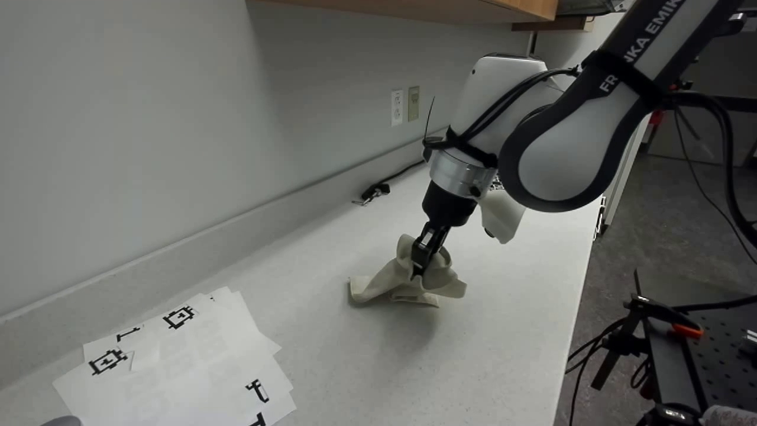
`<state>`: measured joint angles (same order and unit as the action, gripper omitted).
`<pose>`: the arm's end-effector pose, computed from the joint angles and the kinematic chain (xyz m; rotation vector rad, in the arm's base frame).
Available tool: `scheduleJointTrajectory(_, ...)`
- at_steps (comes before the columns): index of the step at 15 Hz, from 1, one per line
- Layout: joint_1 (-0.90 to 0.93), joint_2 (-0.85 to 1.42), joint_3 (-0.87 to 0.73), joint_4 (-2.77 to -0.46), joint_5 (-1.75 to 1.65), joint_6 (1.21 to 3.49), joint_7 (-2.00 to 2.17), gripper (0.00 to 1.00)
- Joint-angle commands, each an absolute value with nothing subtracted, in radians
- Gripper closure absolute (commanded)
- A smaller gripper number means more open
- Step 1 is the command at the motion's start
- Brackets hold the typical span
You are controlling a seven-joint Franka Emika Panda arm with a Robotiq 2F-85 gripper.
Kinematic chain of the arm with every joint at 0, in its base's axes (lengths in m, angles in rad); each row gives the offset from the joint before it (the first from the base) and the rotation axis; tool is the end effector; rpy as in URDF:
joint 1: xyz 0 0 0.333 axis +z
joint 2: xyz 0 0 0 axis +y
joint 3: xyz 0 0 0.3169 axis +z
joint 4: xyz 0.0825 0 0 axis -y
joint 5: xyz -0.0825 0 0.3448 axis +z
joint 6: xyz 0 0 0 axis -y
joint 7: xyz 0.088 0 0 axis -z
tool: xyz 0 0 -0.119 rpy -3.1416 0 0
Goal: Use the towel to wipe the counter
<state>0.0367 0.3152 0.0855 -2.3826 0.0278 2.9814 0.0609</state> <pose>0.5134 0.0614 0.2436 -3.0515 -0.0404 -0.4303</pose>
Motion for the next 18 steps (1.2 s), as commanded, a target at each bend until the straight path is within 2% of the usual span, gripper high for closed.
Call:
scheduleJointTrajectory(1, 0.017, 0.280, 0.132, -2.385, 0.062, 2.949, 0.017, 0.49)
scheduleJointTrajectory(7, -0.001, 0.260, 0.156, -2.392, 0.073, 2.946, -0.001, 0.05)
scheduleJointTrajectory(8, -0.008, 0.253, 0.163, -2.393, 0.083, 2.936, -0.002, 0.01)
scheduleJointTrajectory(14, -0.053, 0.187, 0.233, -2.398, 0.212, 2.836, -0.086, 0.00)
scheduleJointTrajectory(18, -0.023, 0.113, 0.218, -2.410, 0.265, 2.746, -0.118, 0.00)
